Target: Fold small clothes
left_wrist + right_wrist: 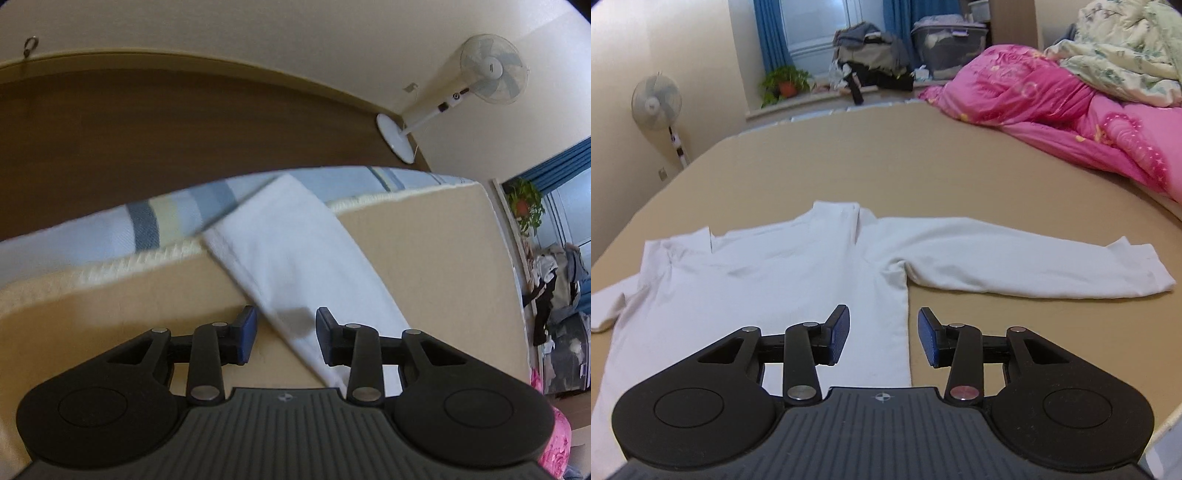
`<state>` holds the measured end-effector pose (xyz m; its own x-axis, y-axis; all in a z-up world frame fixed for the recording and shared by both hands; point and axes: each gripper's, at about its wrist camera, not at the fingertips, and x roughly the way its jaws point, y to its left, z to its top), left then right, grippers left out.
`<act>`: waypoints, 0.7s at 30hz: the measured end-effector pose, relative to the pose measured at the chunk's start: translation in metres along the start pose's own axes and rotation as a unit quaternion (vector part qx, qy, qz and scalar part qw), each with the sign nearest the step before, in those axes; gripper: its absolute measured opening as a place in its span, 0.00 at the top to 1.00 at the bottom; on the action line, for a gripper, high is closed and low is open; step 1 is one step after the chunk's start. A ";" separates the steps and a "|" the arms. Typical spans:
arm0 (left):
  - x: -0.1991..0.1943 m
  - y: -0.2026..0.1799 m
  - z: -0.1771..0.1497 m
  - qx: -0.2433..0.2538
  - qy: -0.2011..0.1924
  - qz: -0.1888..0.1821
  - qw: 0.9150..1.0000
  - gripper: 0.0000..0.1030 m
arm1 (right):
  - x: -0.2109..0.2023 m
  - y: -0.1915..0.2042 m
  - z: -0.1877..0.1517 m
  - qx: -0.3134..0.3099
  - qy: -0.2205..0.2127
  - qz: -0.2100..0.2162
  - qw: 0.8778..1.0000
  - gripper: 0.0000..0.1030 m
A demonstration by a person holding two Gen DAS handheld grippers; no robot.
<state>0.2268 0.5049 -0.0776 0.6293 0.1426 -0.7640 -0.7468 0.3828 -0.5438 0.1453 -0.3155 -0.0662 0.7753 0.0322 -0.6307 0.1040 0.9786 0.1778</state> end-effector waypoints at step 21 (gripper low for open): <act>-0.024 -0.030 0.002 0.078 -0.134 0.113 0.981 0.96 | 0.023 0.020 -0.009 -0.022 0.036 -0.010 0.999 0.58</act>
<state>0.2345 0.4917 -0.0417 0.5001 0.4666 -0.7295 -0.8452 0.4464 -0.2939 0.1596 -0.2936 -0.0841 0.7271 0.0261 -0.6860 0.0896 0.9871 0.1325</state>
